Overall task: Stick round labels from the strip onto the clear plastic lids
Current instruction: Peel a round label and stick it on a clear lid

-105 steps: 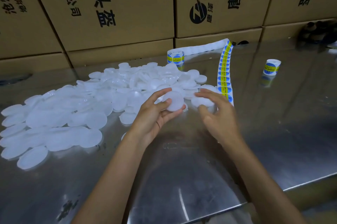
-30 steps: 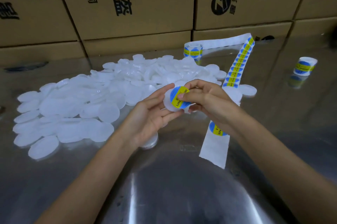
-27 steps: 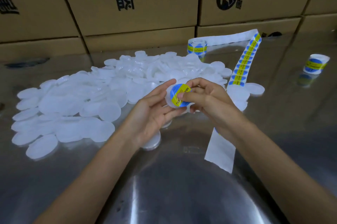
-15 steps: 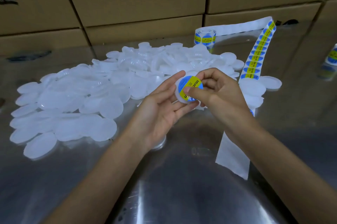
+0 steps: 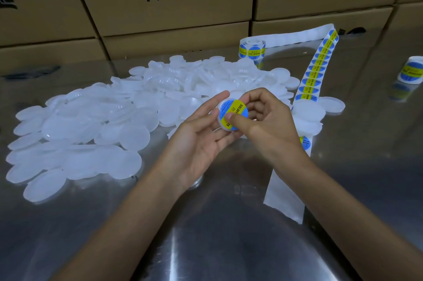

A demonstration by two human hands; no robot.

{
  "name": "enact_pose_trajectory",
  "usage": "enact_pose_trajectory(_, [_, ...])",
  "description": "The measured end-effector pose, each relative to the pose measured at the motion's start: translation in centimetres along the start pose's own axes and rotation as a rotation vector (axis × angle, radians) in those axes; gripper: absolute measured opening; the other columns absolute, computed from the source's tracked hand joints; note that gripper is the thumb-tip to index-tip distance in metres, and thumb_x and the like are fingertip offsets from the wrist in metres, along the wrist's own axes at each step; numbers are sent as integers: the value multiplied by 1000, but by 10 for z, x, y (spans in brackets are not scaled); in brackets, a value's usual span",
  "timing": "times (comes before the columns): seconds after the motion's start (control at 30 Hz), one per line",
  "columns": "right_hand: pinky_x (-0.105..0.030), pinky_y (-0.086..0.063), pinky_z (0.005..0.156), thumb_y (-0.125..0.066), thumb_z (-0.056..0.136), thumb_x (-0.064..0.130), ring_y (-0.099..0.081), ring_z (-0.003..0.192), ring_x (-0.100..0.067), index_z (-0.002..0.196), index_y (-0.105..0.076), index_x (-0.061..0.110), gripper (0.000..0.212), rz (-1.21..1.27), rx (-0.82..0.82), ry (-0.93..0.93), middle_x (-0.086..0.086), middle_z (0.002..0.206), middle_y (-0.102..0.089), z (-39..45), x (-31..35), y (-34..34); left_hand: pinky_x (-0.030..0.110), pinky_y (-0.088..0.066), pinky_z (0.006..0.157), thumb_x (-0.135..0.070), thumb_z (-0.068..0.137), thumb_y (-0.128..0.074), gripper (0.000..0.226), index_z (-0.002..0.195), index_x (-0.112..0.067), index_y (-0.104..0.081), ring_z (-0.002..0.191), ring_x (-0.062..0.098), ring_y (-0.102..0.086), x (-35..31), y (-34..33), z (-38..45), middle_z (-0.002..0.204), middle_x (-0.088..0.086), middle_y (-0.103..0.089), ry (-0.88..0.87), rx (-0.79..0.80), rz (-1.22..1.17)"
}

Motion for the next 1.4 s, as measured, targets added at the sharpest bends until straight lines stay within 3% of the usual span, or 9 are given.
enact_pose_trajectory(0.17, [-29,-53,65,-80,78,11,-62,72,-11,84,-57,25,27,-108,-5,44,10,81,-64,0,-1,0,40,-55,98,-10,103,-42,36,136,-13,-58,121,35,-64,0,1,-1,131,19,-66,-5,-21,16])
enact_pose_trajectory(0.3, [-19,-43,70,-87,69,37,-48,75,-7,100,-54,28,46,-283,-99,62,5,99,-52,2,-3,16,43,-54,99,-8,101,-43,37,134,-10,-59,121,39,-64,-4,2,-4,131,22,-65,5,-22,-51])
enact_pose_trajectory(0.4, [-14,-45,72,-83,65,55,-54,86,-4,109,-52,38,57,-256,-26,56,11,106,-54,-2,-4,9,46,-49,106,-8,101,-41,40,138,-8,-56,123,42,-61,-4,-5,-6,134,24,-62,32,16,-96])
enact_pose_trajectory(0.57, [-19,-48,65,-74,72,64,-61,71,-4,87,-63,28,40,-343,84,107,14,76,-66,-4,0,-4,44,-54,100,-3,96,-42,46,139,-6,-55,124,37,-62,3,-17,-11,135,23,-62,81,82,-131])
enact_pose_trajectory(0.73, [-35,-47,61,-56,78,74,-57,63,-18,74,-62,13,61,-469,38,183,-3,63,-61,-4,6,-2,45,-52,102,-11,100,-42,42,139,-9,-57,124,39,-61,3,-18,-13,133,25,-62,105,115,-89])
enact_pose_trajectory(1.0, [-44,-43,60,-44,101,51,-50,53,-28,61,-50,-2,67,-530,-19,271,-13,48,-48,-6,15,1,32,-59,86,2,87,-60,51,134,-16,-61,109,26,-71,-4,-9,-7,120,17,-71,-29,55,197])
enact_pose_trajectory(1.2, [-50,-51,66,-34,104,47,-60,51,-30,52,-50,1,72,-425,-43,190,-9,44,-55,-5,7,5,27,-60,77,4,80,-74,53,129,-15,-66,92,24,-74,-13,-6,-8,107,17,-75,-176,-53,381])
enact_pose_trajectory(1.3, [-45,-50,66,-33,101,59,-59,52,-20,56,-55,6,73,-383,-5,192,-4,46,-55,-6,6,5,27,-61,75,2,85,-71,44,126,-12,-66,92,27,-75,-19,-6,-10,104,16,-76,-228,-81,406])
enact_pose_trajectory(1.4, [-34,-41,56,-28,88,77,-53,57,-15,68,-58,16,71,-591,71,237,4,54,-53,-10,7,-4,27,-61,74,-14,90,-67,26,115,-18,-71,93,26,-76,-27,-2,-12,100,13,-77,-264,-127,438])
Point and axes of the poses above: each hand's wrist, its own z-axis towards the middle knuckle, its own y-axis out of the back of the hand, x = y × z, the point moved 10 cm from there along z, towards the middle knuckle
